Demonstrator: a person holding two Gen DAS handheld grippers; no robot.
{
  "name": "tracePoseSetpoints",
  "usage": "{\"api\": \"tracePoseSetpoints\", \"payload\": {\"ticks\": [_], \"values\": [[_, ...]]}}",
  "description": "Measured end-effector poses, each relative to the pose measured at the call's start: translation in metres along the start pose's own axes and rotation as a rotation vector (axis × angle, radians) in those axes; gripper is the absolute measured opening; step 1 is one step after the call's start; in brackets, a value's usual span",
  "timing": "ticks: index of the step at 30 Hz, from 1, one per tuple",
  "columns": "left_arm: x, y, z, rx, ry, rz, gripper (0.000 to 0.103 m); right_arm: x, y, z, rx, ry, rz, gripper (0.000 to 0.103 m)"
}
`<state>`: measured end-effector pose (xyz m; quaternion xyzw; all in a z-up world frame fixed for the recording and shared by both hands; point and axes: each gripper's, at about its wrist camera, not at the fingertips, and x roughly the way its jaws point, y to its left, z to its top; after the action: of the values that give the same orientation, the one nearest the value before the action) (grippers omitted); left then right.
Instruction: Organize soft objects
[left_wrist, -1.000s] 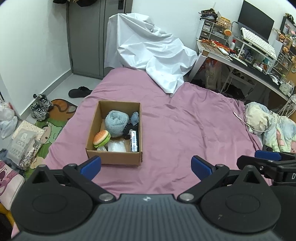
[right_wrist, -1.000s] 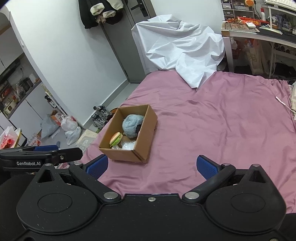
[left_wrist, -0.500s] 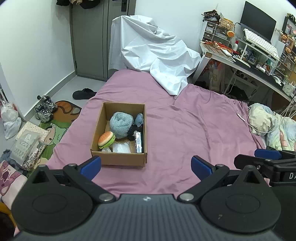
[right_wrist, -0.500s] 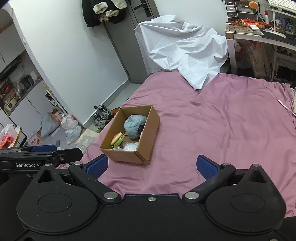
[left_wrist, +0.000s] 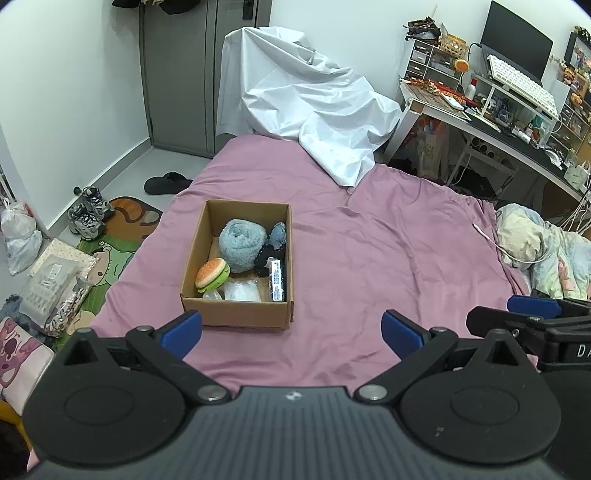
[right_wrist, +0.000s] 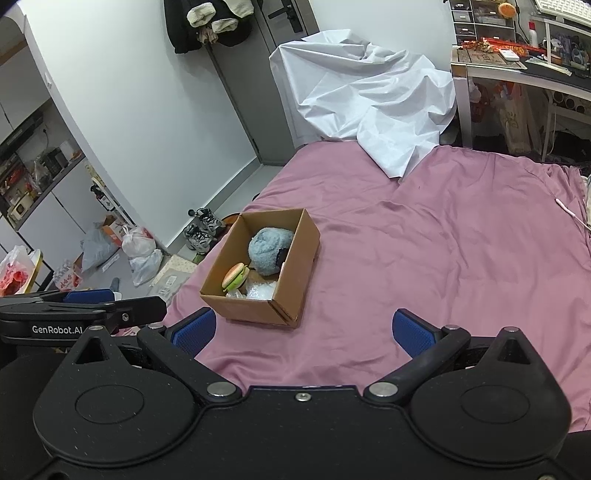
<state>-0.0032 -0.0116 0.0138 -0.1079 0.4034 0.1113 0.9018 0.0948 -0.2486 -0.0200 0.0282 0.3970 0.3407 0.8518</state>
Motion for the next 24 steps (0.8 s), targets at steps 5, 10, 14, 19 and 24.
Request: {"api": "tracePoseSetpoints", "payload": {"ticks": [5, 10, 14, 19, 24], "values": [[-0.0005, -0.0012, -0.0003, 0.003, 0.001, 0.003, 0.102, 0.0006, -0.0002, -0.0005, 0.003, 0.002, -0.003, 0.103], [0.0005, -0.0027, -0.0011, 0.007, 0.004, 0.006, 0.102, 0.0009, -0.0004, -0.0005, 0.005, 0.003, -0.003, 0.103], [0.0019, -0.0029, -0.0006, 0.008, 0.009, 0.008, 0.102, 0.0013, -0.0026, -0.0008, 0.011, 0.006, 0.000, 0.103], [0.0027, -0.0016, 0.0006, 0.006, 0.012, 0.011, 0.102, 0.0020, -0.0041, -0.0008, 0.011, 0.008, 0.002, 0.103], [0.0026, -0.0012, 0.0013, 0.005, 0.015, 0.013, 0.102, 0.0022, -0.0040, -0.0007, 0.010, 0.008, 0.002, 0.103]]}}
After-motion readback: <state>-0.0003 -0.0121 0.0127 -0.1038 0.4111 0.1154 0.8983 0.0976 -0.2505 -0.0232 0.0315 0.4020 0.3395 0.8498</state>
